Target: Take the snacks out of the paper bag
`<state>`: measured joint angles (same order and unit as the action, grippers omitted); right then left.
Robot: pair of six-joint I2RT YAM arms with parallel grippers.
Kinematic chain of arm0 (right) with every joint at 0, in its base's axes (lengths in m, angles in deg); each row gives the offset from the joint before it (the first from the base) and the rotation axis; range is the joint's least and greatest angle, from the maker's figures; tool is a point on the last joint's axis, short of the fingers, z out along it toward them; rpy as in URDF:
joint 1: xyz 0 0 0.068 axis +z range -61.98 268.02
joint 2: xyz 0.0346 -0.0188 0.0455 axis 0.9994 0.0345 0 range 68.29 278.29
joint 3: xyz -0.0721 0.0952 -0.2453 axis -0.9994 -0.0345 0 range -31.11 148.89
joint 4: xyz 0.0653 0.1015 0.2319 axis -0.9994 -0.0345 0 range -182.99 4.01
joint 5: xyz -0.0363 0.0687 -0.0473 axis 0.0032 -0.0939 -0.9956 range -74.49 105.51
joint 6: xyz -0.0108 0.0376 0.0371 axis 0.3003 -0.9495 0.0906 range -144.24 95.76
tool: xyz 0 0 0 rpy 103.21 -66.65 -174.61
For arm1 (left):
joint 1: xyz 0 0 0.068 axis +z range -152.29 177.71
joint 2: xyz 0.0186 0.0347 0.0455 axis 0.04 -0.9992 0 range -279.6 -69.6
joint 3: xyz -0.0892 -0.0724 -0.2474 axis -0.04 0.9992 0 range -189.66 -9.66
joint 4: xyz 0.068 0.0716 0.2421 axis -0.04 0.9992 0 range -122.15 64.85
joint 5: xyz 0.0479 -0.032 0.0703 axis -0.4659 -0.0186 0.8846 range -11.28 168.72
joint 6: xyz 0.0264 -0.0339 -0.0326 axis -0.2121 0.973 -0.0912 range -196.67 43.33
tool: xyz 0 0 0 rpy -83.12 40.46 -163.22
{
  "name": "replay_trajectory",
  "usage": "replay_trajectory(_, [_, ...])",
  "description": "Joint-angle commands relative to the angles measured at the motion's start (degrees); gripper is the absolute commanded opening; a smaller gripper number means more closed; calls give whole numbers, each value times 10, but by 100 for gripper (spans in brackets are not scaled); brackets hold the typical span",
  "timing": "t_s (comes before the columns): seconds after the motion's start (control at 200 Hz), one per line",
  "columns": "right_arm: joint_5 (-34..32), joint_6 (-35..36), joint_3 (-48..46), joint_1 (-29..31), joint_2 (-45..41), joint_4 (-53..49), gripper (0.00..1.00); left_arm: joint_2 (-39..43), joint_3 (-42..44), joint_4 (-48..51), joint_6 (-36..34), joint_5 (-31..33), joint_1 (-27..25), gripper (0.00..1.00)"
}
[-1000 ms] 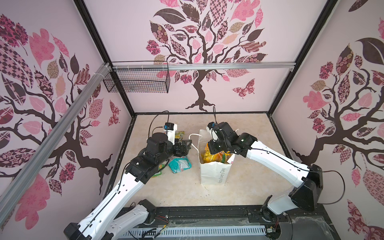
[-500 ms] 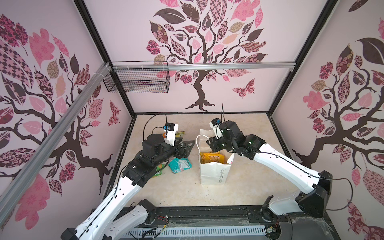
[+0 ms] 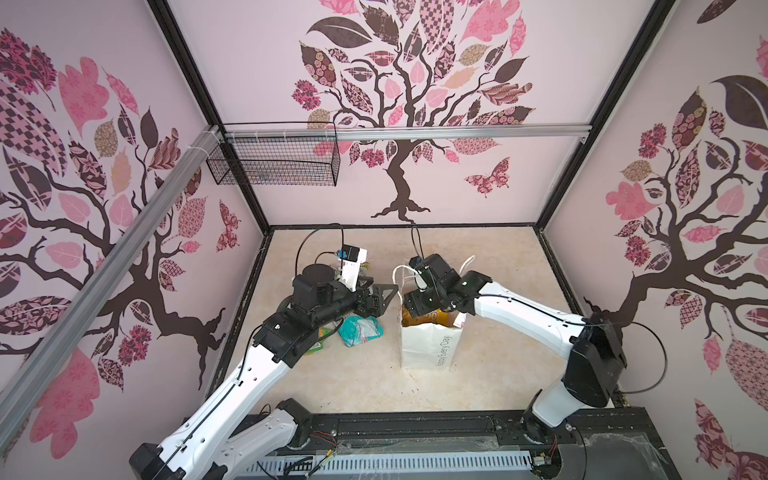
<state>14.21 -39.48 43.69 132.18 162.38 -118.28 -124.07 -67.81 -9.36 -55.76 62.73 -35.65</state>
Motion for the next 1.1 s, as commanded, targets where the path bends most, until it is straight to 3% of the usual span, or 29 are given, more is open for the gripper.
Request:
replay_trajectory(0.0, [12,7,-11,-2,38,-12,83,4,8,-5,-13,-4,0,88])
replay_trajectory(0.34, [8,22,-40,-2,140,10,93,1,11,-3,-15,2,0,88])
replay_trajectory(0.53, [18,23,-52,-2,185,18,88,10,13,2,-18,9,0,88])
replay_trajectory(0.715, [35,26,-50,-2,189,13,60,7,14,0,-17,12,0,88])
replay_trajectory(0.88, [26,26,-37,-2,162,-1,23,4,12,1,-17,11,0,88])
replay_trajectory(1.06, [10,24,-23,-2,120,-17,0,10,15,3,-17,15,0,89])
replay_trajectory(1.095, [7,23,-19,-2,111,-21,0,11,16,4,-17,17,0,89])
